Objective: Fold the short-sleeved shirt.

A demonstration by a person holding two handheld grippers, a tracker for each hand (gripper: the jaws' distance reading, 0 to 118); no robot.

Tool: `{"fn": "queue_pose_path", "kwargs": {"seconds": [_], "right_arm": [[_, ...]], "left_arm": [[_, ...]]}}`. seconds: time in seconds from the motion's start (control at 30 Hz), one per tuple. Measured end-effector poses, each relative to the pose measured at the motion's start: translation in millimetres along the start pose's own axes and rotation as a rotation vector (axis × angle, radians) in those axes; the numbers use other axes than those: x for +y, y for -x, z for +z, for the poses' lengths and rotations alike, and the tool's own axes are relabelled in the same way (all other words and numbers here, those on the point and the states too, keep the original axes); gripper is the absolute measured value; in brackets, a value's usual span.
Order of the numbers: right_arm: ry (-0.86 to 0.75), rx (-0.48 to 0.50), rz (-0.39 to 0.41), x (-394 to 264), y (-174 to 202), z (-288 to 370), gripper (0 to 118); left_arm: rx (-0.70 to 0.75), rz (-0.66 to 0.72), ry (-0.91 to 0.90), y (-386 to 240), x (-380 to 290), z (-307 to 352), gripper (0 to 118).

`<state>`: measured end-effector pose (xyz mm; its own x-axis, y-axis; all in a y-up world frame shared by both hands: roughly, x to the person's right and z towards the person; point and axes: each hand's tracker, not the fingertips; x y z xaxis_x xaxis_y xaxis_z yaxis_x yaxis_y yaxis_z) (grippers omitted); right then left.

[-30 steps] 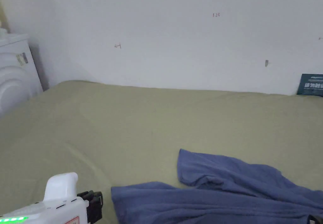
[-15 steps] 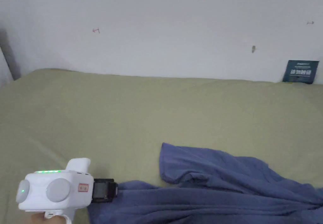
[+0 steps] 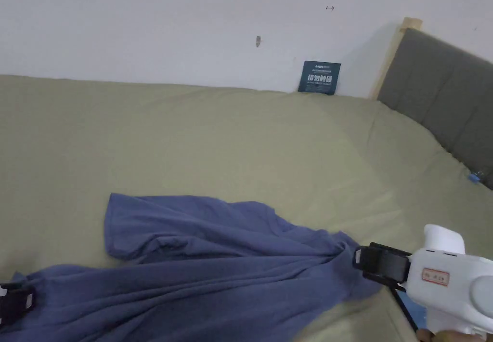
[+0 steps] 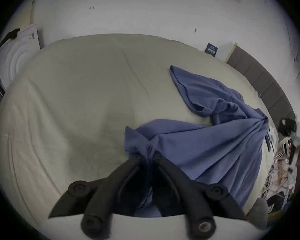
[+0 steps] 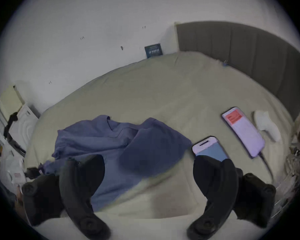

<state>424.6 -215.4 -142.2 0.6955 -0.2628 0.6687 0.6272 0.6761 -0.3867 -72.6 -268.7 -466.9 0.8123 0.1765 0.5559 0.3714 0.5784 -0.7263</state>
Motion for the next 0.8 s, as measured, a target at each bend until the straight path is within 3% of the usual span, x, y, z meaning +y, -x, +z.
{"fn": "queue_pose_path", "kwargs": {"seconds": [0.1,0.2,0.23,0.27,0.3,0.33,0.43,0.5,0.57,0.8], "right_arm": [[0.099,-0.052,-0.088,16,3,-45,107],[0.187,-0.128,-0.045,25,13,-87,106],[0.223,-0.136,-0.019,26,17,-94,97],[0.241,-0.124,0.002,26,20,-97,70],[0.241,-0.105,0.052,25,27,-93,7],[0.275,-0.084,0.108,26,33,-93,7],[0.158,-0.112,0.217,23,56,-70,6],[0.109,-0.086,0.217,29,62,-57,6],[0.059,-0.029,0.160,39,66,-42,6],[-0.084,0.077,0.216,77,97,-1,6]], "left_arm": [[0.003,-0.021,0.009,-2,0,4,7],[-0.031,0.035,-0.005,0,2,6,7],[-0.047,0.058,-0.010,0,3,7,7],[-0.064,0.080,-0.023,5,6,5,7],[-0.078,0.094,-0.037,5,7,7,7],[-0.094,0.108,-0.046,6,8,9,7],[-0.084,0.074,-0.114,5,14,19,7],[-0.076,0.080,-0.121,4,21,30,7],[-0.086,0.094,-0.152,6,28,40,7],[-0.110,0.033,-0.273,-2,70,92,7]]}}
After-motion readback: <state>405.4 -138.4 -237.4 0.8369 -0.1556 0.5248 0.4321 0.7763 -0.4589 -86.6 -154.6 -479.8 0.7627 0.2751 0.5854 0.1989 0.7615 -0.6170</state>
